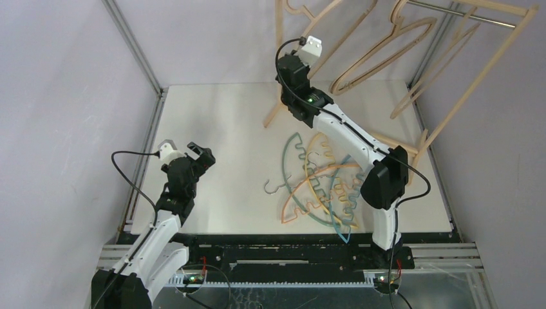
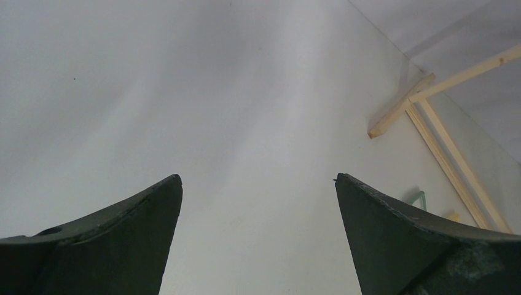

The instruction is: Organize the hangers

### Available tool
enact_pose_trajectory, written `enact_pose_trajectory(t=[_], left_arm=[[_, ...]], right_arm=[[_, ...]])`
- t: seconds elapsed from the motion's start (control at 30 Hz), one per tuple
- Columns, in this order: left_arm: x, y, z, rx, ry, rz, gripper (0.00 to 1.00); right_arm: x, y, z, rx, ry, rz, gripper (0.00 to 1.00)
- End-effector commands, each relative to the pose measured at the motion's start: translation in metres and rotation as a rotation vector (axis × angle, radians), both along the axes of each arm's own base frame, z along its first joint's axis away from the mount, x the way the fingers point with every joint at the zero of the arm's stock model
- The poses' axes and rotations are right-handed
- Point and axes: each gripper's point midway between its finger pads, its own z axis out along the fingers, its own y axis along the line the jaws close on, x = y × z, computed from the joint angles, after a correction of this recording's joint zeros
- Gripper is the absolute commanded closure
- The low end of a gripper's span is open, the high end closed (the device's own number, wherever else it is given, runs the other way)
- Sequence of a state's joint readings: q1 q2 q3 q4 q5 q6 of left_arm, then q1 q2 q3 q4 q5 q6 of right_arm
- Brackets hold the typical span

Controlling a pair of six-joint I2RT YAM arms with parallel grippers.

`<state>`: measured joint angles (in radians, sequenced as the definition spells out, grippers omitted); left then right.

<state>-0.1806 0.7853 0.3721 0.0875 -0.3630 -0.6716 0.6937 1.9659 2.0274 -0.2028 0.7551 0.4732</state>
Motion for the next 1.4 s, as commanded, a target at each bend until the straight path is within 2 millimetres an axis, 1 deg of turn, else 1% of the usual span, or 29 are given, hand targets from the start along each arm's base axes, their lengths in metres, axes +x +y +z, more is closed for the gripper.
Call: enact_pose_trajectory(t=[0.0, 0.1, 0.2, 0.4, 0.53, 0.63, 0.77, 0.87, 1.07, 1.17, 1.37], left_arm=[[0.003, 0.001, 0.001, 0.011, -0.017, -0.005, 0.0], [0.003, 0.0, 0.003, 0.006, -0.02, -0.007, 0.0], [0.002, 0.0, 0.004, 0.004, -0.025, -0.007, 0.01], [0.001, -0.001, 0.005, -0.003, -0.03, -0.009, 0.0], [0.001, 0.0, 0.005, -0.003, -0.031, -0.007, 0.0], [0.001, -0.001, 0.005, -0.004, -0.032, -0.009, 0.01], [0.001, 0.0, 0.006, -0.003, -0.035, -0.007, 0.0], [0.0, 0.001, 0.008, -0.003, -0.04, -0.005, 0.0], [-0.001, 0.001, 0.009, -0.001, -0.043, -0.001, 0.0], [-0.001, 0.001, 0.008, -0.001, -0.038, -0.003, 0.01], [-0.001, 0.001, 0.009, -0.001, -0.041, -0.001, 0.0]], right_arm=[[-0.024, -0.01, 0.034, 0.055, -0.072, 0.014, 1.0], [-0.038, -0.01, 0.033, 0.057, -0.077, 0.031, 1.0], [-0.052, -0.008, 0.038, 0.055, -0.089, 0.051, 1.0], [-0.069, -0.01, 0.063, 0.057, -0.131, 0.073, 1.0], [-0.075, -0.011, 0.074, 0.065, -0.153, 0.077, 1.0], [-0.073, -0.013, 0.078, 0.062, -0.16, 0.071, 1.0], [-0.062, -0.018, 0.077, 0.053, -0.147, 0.054, 1.0], [-0.054, -0.026, 0.076, 0.052, -0.14, 0.035, 1.0], [-0.046, -0.045, 0.083, 0.049, -0.137, -0.002, 1.0], [-0.04, -0.055, 0.079, 0.036, -0.119, -0.02, 1.0], [-0.03, -0.065, 0.07, -0.005, -0.08, -0.042, 1.0]])
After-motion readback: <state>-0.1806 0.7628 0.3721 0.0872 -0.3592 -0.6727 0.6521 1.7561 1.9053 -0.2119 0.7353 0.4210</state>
